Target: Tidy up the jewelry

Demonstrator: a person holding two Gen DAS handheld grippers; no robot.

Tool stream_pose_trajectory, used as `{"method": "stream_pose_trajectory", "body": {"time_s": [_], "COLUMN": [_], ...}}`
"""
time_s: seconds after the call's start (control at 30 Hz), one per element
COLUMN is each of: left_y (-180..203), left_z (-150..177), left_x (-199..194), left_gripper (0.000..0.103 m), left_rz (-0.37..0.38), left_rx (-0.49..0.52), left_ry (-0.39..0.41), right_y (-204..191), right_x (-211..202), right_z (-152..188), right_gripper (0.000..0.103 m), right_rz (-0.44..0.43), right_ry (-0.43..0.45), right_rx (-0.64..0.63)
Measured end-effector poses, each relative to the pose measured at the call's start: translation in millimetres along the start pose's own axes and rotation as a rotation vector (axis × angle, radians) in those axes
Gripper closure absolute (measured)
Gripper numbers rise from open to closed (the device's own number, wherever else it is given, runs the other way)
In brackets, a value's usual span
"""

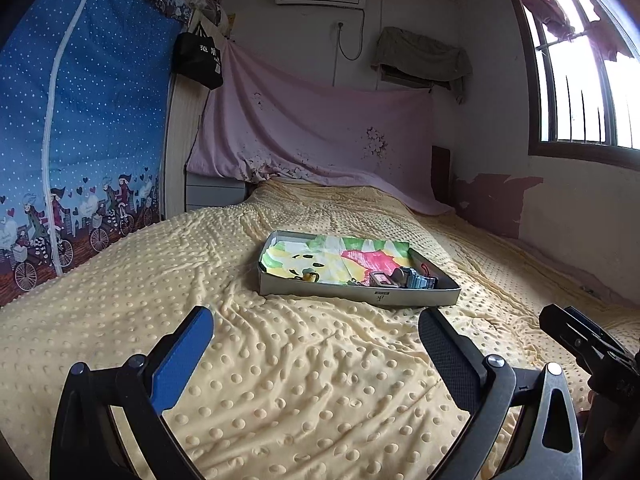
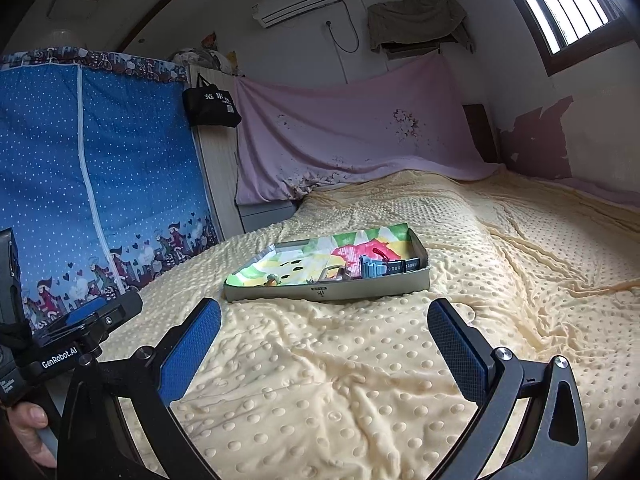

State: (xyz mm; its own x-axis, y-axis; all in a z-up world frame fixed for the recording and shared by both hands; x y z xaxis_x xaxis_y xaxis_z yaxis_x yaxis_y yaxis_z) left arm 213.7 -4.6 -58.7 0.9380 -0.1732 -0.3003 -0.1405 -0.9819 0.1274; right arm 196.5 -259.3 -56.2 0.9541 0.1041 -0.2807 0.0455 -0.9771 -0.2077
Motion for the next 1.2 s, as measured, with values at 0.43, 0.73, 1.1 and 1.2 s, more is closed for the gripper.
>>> {"method": "stream_pose_trajectory", "body": {"time_s": [0.43,0.73,1.1,1.2], "left_y": [14,14,9,8], "left_z": [17,32,31,32], "left_x": [-38,-42,-44,-44], "left_gripper": [0.0,0.0,0.0,0.0], "left_rz": [-0.015,-0.043,-0.067,-0.067], "left_rx": [0.032,0.046,0.048,0.046], "left_ry": [0.006,-0.034,-0.038,-0.04], "right_y": [2,10,13,13], "right_x": [-47,-57,-54,-53], "right_z": [10,15,15,15], "right_gripper": [0.001,0.001,0.001,0.001], "right_rz": [0.039,0.128,0.163,0.169], "right_ry": [0.009,-0.017,-0.037,-0.047], "right_rx": [-0.018,-0.052,-0.076,-0.076]}}
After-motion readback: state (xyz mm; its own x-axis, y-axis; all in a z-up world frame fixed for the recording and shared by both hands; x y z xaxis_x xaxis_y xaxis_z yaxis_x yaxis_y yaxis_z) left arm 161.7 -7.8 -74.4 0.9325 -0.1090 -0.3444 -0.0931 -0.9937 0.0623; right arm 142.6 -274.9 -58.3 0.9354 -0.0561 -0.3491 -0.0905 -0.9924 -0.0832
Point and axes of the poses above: each gripper's, at about its wrist camera, not at the fingertips, and x roughly the way its jaws point, y to its right, z to its underside, the point moved 5 cm from there along x, roughly the way its jaws point, and after that the axes turned 3 degrees about z, right-handed, at the moved point
